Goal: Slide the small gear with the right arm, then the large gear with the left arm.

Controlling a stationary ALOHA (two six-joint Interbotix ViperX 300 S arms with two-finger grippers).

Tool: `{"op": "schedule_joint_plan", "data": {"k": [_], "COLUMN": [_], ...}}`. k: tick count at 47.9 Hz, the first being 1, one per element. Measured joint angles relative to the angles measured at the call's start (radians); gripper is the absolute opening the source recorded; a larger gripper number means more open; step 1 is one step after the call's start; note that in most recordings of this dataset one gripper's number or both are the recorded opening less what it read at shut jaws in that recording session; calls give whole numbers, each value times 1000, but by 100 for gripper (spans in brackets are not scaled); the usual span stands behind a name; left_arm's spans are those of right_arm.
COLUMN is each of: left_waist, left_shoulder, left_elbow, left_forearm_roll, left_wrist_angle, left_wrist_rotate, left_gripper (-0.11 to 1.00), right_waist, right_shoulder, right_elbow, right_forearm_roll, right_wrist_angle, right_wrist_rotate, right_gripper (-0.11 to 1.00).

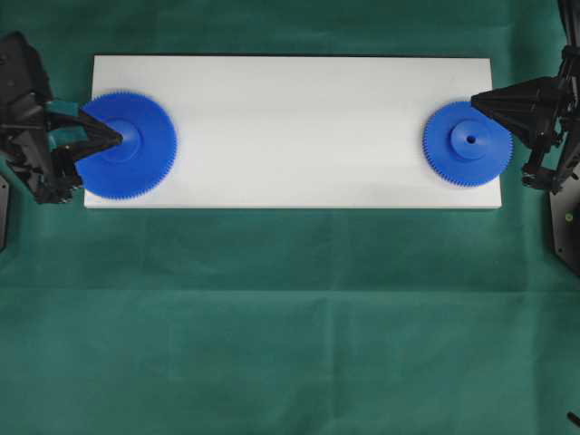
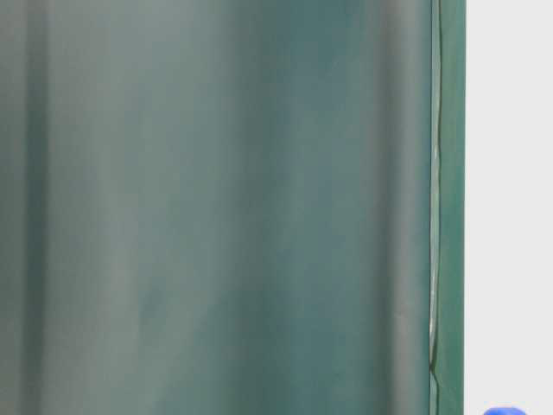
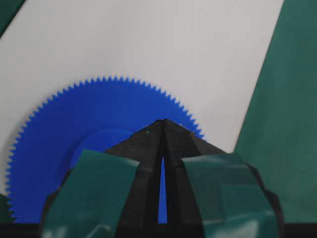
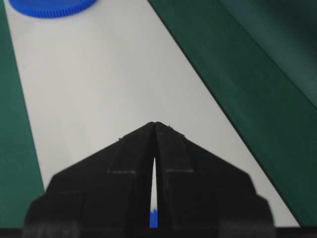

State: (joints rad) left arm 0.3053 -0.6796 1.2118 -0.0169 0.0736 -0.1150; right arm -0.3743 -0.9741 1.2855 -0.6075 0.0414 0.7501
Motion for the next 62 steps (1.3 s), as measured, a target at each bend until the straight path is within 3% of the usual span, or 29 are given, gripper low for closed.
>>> {"op": "schedule_joint_plan", "data": {"k": [16, 41, 62], "left_waist": [49, 92, 94], "left_shoulder": [155, 183, 311], "left_elbow": [-3, 6, 14], "left_forearm_roll": [0, 0, 0], "left_wrist_angle": [8, -18, -94], "left_wrist_rotate": [0, 5, 3], "left_gripper": [-1, -1, -1], "right_waist": [0, 0, 0], "right_shoulder": [0, 0, 0], "right_elbow": [2, 5, 12], "right_forearm_roll": [-2, 0, -2], "right_wrist_angle": [0, 0, 0], "right_wrist_rotate": [0, 0, 0], "right_gripper": [50, 50, 50]}}
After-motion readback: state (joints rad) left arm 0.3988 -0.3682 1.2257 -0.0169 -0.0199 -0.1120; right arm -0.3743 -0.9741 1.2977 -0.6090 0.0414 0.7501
